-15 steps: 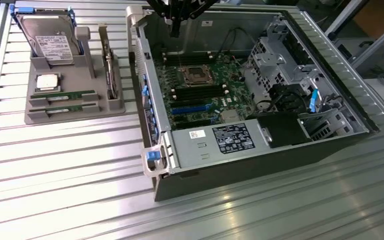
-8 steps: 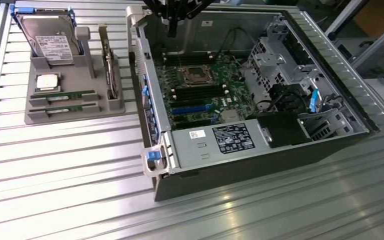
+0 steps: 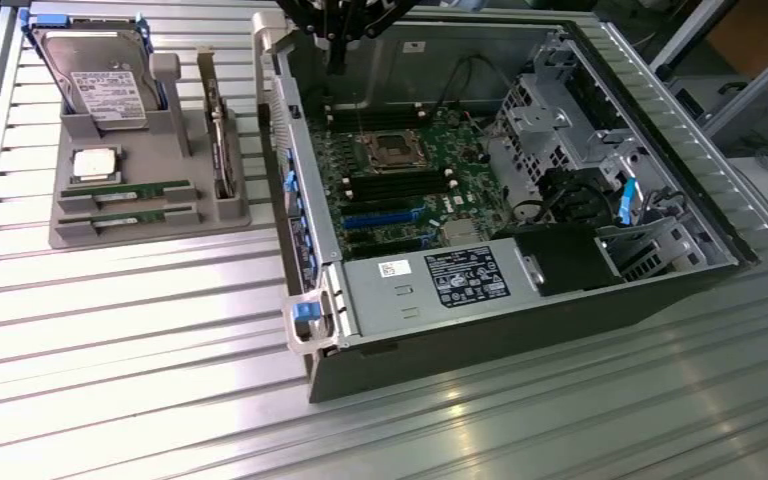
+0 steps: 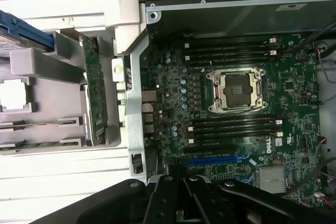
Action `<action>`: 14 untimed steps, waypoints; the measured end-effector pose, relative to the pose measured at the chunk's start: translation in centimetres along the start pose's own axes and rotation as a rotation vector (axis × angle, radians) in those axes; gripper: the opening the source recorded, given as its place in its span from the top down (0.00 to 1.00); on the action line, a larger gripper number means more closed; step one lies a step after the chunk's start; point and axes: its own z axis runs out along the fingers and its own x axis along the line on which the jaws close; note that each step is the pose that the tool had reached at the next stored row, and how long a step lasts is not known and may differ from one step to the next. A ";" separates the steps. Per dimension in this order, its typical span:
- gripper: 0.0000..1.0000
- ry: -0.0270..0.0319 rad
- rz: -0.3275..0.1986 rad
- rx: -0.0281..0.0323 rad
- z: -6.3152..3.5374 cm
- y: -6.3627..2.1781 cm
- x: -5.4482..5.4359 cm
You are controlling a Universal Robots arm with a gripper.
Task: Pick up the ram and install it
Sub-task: 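Reach for the ram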
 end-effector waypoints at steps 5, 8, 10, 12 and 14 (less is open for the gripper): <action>0.89 0.0001 0.000 0.0001 -0.03 -0.05 0.7; 0.89 0.0001 0.000 0.0001 -0.03 -0.07 1.0; 0.89 0.0001 0.000 0.0001 -0.04 -0.09 1.2; 0.89 0.0000 0.000 0.0001 -0.04 -0.11 1.4; 0.89 0.0000 0.000 0.0000 -0.05 -0.12 1.6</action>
